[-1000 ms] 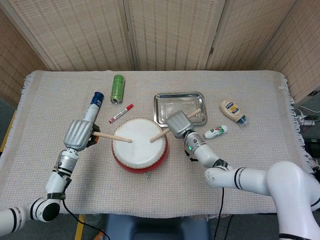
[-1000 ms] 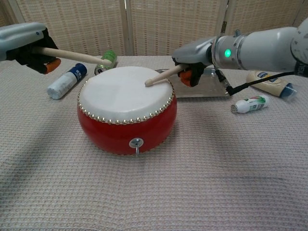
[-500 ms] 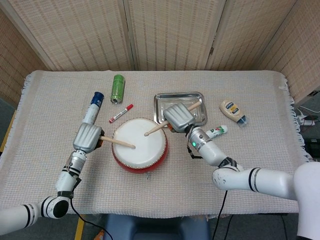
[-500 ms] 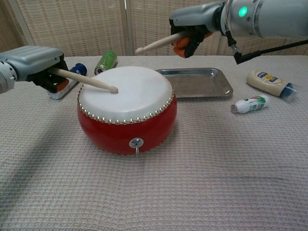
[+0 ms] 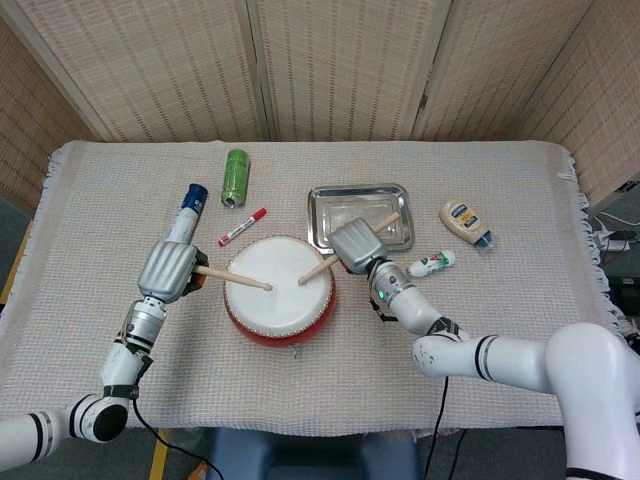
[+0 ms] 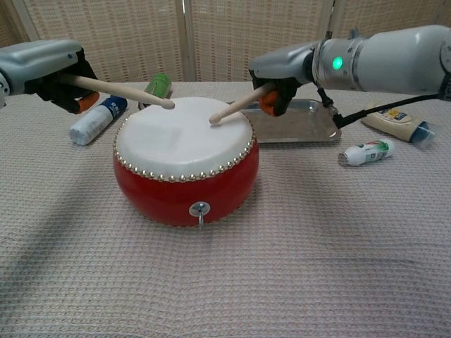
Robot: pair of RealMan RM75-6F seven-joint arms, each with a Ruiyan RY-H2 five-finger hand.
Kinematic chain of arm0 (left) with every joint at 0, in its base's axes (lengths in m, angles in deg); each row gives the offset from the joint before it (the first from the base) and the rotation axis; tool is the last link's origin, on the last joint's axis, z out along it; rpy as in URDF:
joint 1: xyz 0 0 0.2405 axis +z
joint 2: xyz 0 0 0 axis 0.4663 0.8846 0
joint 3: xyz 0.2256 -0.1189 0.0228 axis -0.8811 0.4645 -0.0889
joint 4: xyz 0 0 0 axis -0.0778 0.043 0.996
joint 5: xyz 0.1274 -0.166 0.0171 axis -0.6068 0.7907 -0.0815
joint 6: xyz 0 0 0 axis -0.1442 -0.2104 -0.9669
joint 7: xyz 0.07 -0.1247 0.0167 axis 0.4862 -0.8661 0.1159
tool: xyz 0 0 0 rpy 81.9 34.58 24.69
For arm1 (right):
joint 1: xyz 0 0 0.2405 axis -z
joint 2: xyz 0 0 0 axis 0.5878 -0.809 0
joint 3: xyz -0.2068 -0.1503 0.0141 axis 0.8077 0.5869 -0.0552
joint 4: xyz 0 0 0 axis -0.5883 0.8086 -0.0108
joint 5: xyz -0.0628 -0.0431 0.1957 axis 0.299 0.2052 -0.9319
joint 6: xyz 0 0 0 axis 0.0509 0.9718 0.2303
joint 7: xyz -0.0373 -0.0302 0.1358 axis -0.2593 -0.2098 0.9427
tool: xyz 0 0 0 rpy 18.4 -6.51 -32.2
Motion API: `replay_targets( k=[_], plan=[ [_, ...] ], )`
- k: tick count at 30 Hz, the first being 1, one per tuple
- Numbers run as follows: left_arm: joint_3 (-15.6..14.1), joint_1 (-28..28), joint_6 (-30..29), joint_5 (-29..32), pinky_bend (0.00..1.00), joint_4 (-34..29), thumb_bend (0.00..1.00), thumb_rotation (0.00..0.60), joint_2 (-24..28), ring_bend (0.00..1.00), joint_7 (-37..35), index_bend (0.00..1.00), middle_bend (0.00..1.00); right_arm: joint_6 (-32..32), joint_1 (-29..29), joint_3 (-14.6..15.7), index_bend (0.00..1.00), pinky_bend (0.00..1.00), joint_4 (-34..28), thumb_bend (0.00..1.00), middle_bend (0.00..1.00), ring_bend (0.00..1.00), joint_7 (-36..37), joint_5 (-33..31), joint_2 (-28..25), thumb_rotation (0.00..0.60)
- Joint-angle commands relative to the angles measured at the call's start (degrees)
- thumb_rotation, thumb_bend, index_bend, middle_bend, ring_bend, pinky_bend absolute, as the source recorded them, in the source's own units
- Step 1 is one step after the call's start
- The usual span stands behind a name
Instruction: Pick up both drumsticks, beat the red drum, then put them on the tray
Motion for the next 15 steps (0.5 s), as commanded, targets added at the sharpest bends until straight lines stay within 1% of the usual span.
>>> replay_targets(
  k=[1, 3, 6, 10, 13, 15],
  plan=[
    [-1.9, -1.2, 2.2, 1.5, 1.00, 4.1, 0.57, 0.600, -3.3, 1.00, 3.0, 0.93, 1.00, 1.7, 2.2, -3.3, 1.00, 1.00, -5.3, 0.86, 1.00, 1.00, 5.6, 5.0, -4.6, 0.600],
    [-2.4, -1.6, 2.9, 2.3, 1.00, 5.5, 0.57, 0.600, -4.3, 1.00, 4.2, 0.93, 1.00, 1.5, 2.7, -3.4, 1.00, 1.00, -6.2, 0.86, 1.00, 1.00, 6.2, 5.7, -5.5, 0.600],
    [-1.9, -1.2, 1.3, 1.9, 1.00, 5.1, 0.57, 0.600, -4.0, 1.00, 4.0, 0.93, 1.00, 0.2, 2.5, -2.3, 1.00, 1.00, -4.9, 0.86, 1.00, 1.00, 5.2, 4.8, -4.9, 0.600],
    [-0.3, 0.1, -1.5, 0.1, 1.00, 1.3, 0.57, 0.600, -0.8, 1.00, 1.1, 0.93, 1.00, -1.9, 1.2, 0.4, 1.00, 1.00, -0.6, 0.86, 1.00, 1.00, 1.6, 2.1, -1.6, 0.600],
    [1.1, 1.3, -3.0, -0.9, 1.00, -1.9, 0.57, 0.600, 2.0, 1.00, -2.0, 0.93, 1.00, -2.7, -0.1, 3.1, 1.00, 1.00, 3.6, 0.86, 1.00, 1.00, -2.9, -0.7, 1.7, 0.600],
    [1.3, 1.7, -3.1, -1.1, 1.00, -2.6, 0.57, 0.600, 2.9, 1.00, -3.0, 0.93, 1.00, -2.4, -0.5, 3.7, 1.00, 1.00, 4.8, 0.86, 1.00, 1.00, -4.4, -1.8, 2.9, 0.600]
  ],
)
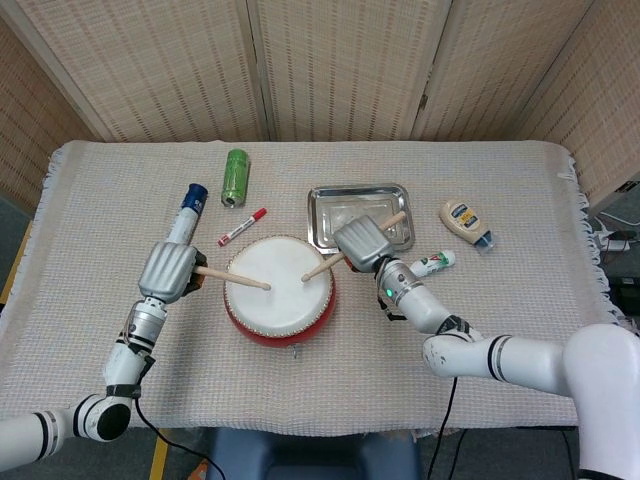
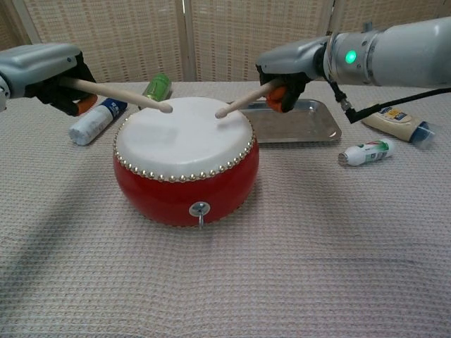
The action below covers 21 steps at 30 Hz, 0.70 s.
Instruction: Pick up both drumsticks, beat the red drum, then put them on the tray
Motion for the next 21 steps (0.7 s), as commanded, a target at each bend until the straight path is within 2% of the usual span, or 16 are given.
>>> replay_targets(
  k=[1, 6, 13, 17, 21],
  plan=[
    [0.9, 1.1, -0.8, -0.8, 1.00, -1.9, 0.57, 0.600, 2.2, 1.00, -2.3, 0.93, 1.00, -0.1, -1.3, 1.7, 1.00, 1.00, 3.2, 0.86, 1.00, 1.00, -3.3, -2.8, 3.2, 0.600],
    [-0.7, 0.3, 1.4, -0.1, 1.00, 0.5, 0.57, 0.600, 0.1, 1.00, -0.5, 0.93, 1.00, 1.5, 0.3, -2.4, 1.00, 1.00, -1.4, 0.86, 1.00, 1.00, 2.7, 1.1, 0.2, 0.600],
    [-3.2, -1.6, 3.9, 2.0, 1.00, 6.9, 0.57, 0.600, -5.7, 1.00, 5.6, 0.93, 1.00, 3.2, 2.5, -5.7, 1.00, 1.00, -8.6, 0.86, 1.00, 1.00, 8.4, 6.8, -5.4, 0.600],
    [-2.8, -1.3, 2.8, 2.2, 1.00, 6.4, 0.57, 0.600, -5.5, 1.00, 6.1, 0.93, 1.00, 2.1, 2.5, -5.3, 1.00, 1.00, -7.6, 0.86, 1.00, 1.00, 8.6, 6.9, -5.1, 0.600],
    [-0.8, 0.2, -0.1, 0.9, 1.00, 1.4, 0.57, 0.600, -1.6, 1.00, 2.6, 0.92, 1.00, -0.3, 1.2, -2.7, 1.00, 1.00, -2.3, 0.86, 1.00, 1.00, 5.4, 4.4, -1.5, 0.600]
  ],
)
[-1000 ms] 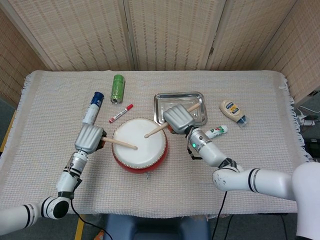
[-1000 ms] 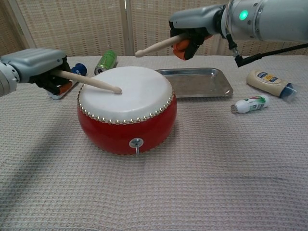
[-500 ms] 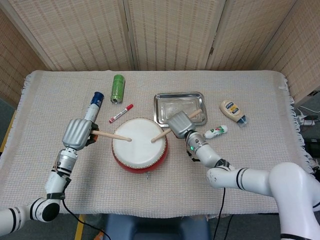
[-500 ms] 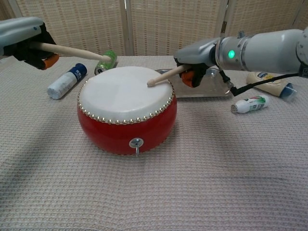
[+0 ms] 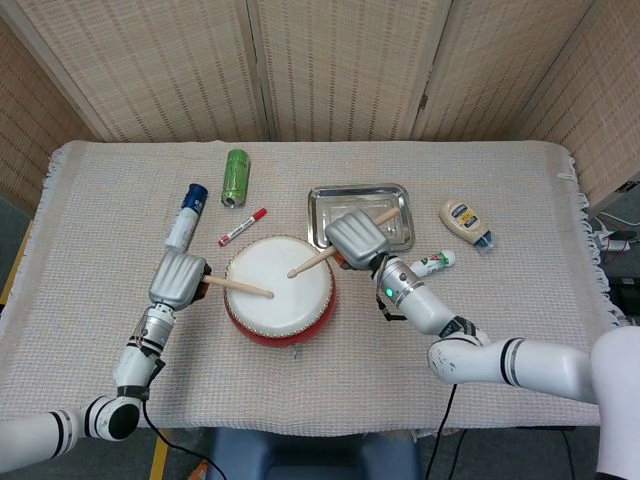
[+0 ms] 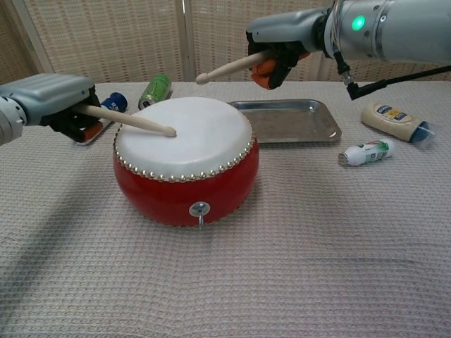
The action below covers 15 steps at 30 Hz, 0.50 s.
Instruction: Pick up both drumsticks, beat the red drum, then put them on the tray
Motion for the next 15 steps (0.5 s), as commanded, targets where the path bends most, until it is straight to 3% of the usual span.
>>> replay_targets(
  k=[1, 7, 15],
  plan=[
    [2.0, 1.6, -2.6, -1.4, 1.00, -5.2, 0.57, 0.600, 4.1, 1.00, -4.0, 0.92, 1.00, -2.2, -1.4, 2.7, 1.00, 1.00, 5.4, 0.86, 1.00, 1.00, -3.6, -2.8, 3.9, 0.600],
    [3.1, 4.1, -6.0, -5.0, 1.00, -10.7, 0.57, 0.600, 9.4, 1.00, -8.3, 0.92, 1.00, -3.7, -2.8, 4.9, 1.00, 1.00, 11.2, 0.86, 1.00, 1.00, -7.6, -8.0, 8.5, 0.600],
    [1.6, 7.1, -8.8, -8.9, 1.00, -11.3, 0.57, 0.600, 11.6, 1.00, -11.8, 0.91, 1.00, -2.2, 0.3, 0.7, 1.00, 1.00, 7.0, 0.86, 1.00, 1.00, 0.7, -3.2, 4.0, 0.600]
  ],
)
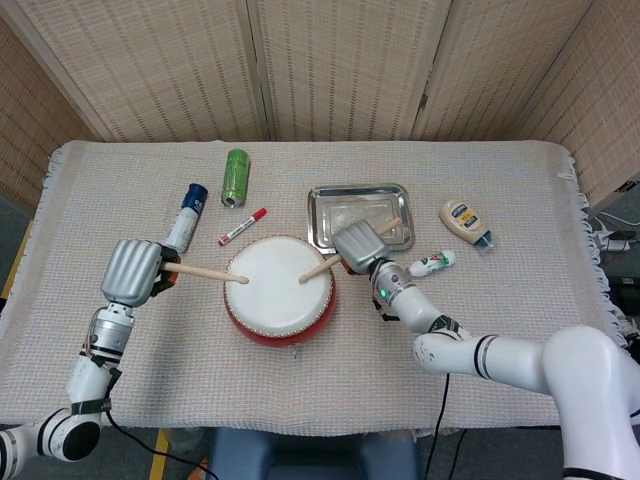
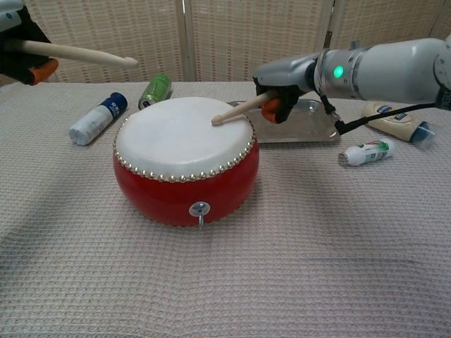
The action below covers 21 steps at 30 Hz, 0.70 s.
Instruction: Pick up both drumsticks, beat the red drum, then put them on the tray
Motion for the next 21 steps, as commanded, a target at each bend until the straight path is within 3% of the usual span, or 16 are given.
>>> replay_targets(
  k=[1, 7, 16, 21],
  plan=[
    [-0.4, 0.6, -0.4, -0.6, 1.00, 0.1, 0.57, 0.600, 0.3, 1.00, -0.8, 0.91, 1.00, 0.7, 2.0, -2.3, 1.00, 1.00, -2.4, 0.86, 1.00, 1.00, 4.7, 3.3, -3.0, 0.600],
    [-1.5, 2.1, -0.7, -1.8, 1.00, 1.6, 0.57, 0.600, 0.2, 1.00, -3.0, 0.91, 1.00, -2.2, 4.8, -3.7, 1.00, 1.00, 2.4, 0.86, 1.00, 1.00, 12.3, 4.7, -4.3, 0.600],
    [-2.0, 3.6, 0.5, -1.0, 1.00, 4.2, 0.57, 0.600, 0.1, 1.00, -5.3, 0.91, 1.00, -12.1, 3.4, -4.2, 1.00, 1.00, 23.8, 0.85, 1.00, 1.00, 18.6, 6.4, 5.6, 0.600],
    [-1.8, 4.2, 0.7, -0.6, 1.00, 4.8, 0.57, 0.600, 0.6, 1.00, -6.2, 0.91, 1.00, -17.0, 1.2, -3.8, 1.00, 1.00, 35.7, 0.68, 1.00, 1.00, 19.4, 8.5, 12.1, 0.600]
  ],
)
